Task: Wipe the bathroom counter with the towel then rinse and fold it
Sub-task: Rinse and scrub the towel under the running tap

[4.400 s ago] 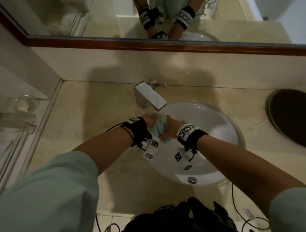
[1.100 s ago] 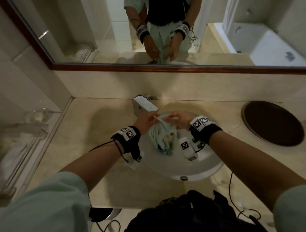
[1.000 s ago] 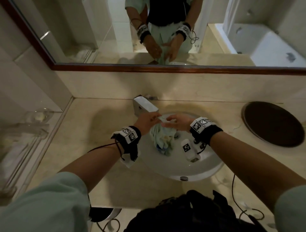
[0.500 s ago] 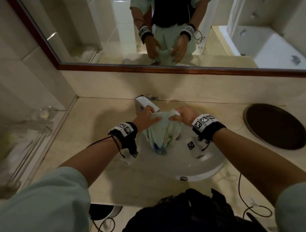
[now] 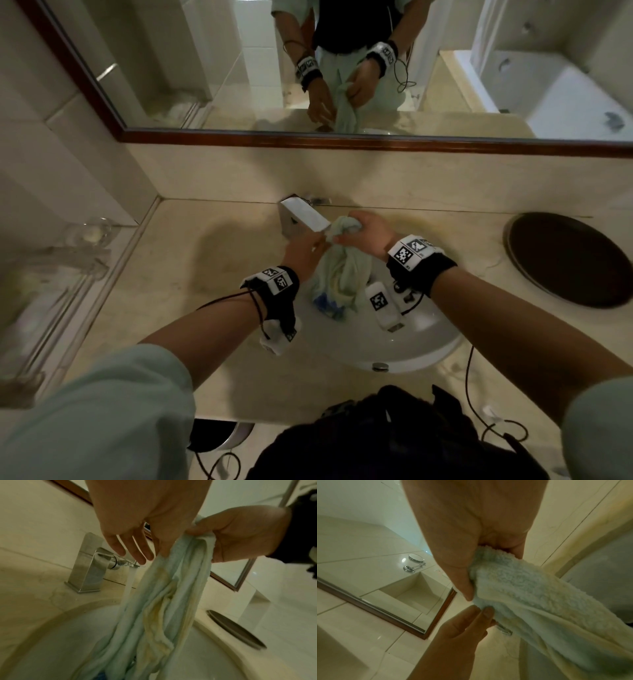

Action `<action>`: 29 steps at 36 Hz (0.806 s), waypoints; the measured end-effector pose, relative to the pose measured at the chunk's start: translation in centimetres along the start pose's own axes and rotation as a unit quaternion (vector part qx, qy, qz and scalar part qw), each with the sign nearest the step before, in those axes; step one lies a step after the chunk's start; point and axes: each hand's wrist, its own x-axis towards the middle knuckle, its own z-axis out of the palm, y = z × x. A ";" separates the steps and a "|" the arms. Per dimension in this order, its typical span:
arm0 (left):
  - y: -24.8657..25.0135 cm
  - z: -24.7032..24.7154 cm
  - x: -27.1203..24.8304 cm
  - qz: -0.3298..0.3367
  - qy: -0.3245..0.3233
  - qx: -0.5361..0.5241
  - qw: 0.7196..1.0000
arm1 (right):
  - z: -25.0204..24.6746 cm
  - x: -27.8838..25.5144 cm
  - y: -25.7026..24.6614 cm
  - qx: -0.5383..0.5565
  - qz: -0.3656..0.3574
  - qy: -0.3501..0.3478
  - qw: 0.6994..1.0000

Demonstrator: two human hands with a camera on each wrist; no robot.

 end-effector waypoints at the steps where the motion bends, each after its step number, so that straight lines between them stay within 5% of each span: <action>1: 0.1 -0.1 0.0 -0.012 -0.005 -0.006 1.000 | -0.2 0.0 0.0 -0.009 0.000 -0.005 1.000; 11: -1.2 -1.5 0.7 -0.073 -0.010 -0.046 0.996 | -1.5 0.2 2.5 -0.113 0.070 -0.030 0.991; 16: -1.9 -1.3 0.7 -0.085 -0.011 -0.012 0.996 | -1.4 1.2 3.6 -0.069 0.113 0.031 0.991; 20: -3.0 -0.5 0.9 -0.129 -0.007 -0.026 0.991 | -1.5 1.7 3.6 -0.014 0.124 -0.003 0.992; 29: -3.0 0.3 2.8 -0.142 -0.030 -0.050 0.988 | 2.6 3.3 5.1 -0.119 0.124 -0.172 0.970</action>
